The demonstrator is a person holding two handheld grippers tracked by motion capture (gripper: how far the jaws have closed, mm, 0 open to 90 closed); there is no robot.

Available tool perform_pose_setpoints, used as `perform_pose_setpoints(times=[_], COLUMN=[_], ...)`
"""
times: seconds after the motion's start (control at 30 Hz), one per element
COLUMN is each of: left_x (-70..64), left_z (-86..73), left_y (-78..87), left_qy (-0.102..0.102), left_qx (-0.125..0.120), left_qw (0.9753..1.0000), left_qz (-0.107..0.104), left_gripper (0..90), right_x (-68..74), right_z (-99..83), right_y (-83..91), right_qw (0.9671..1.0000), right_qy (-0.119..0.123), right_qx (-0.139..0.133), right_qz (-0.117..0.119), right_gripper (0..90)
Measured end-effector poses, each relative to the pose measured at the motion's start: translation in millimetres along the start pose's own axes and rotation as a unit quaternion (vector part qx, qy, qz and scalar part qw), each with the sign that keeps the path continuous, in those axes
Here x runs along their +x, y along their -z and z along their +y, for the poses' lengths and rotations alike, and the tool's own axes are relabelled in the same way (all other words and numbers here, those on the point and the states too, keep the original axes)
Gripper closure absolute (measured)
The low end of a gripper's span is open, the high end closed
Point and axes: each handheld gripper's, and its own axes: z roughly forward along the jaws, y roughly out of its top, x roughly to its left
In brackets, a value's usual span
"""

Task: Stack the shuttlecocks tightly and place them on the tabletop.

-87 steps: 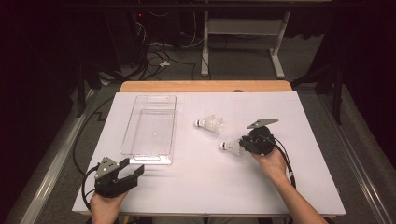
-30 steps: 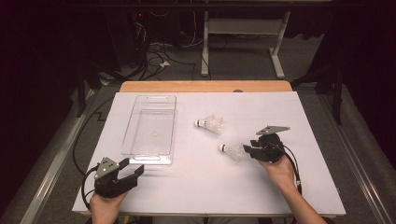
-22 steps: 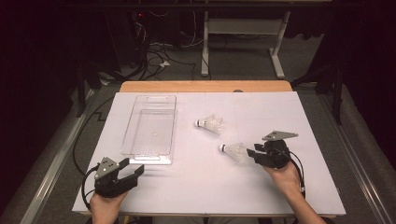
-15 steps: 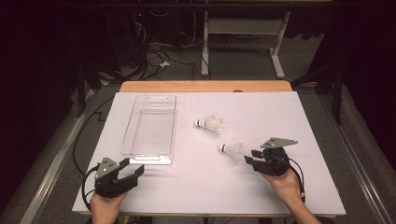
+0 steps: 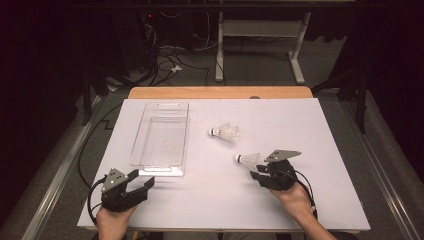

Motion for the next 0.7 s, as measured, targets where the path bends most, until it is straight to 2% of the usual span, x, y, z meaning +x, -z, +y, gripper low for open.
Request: perform_pose_setpoints(times=[0.17,0.33,0.7], left_x=[0.1,0.1,0.1], left_z=[-0.1,-0.1,-0.1], left_y=[0.3,0.3,0.4], left_qy=[0.000,0.000,0.000], left_qx=[0.000,0.000,-0.002], left_qw=[1.0000,1.0000,1.0000], left_qz=[0.000,0.001,-0.001], left_gripper=[35.8,35.8,35.8], right_x=[0.3,-3.2,-3.9], right_z=[3.2,4.5,6.6], right_y=[-6.3,-7.9,-9.9], right_qw=[1.0000,1.0000,0.9999], right_qy=[0.001,-0.005,0.001], right_qx=[0.009,0.004,0.003], right_qz=[-0.004,-0.006,-0.010], right_gripper=[67.6,72.5,78.1])
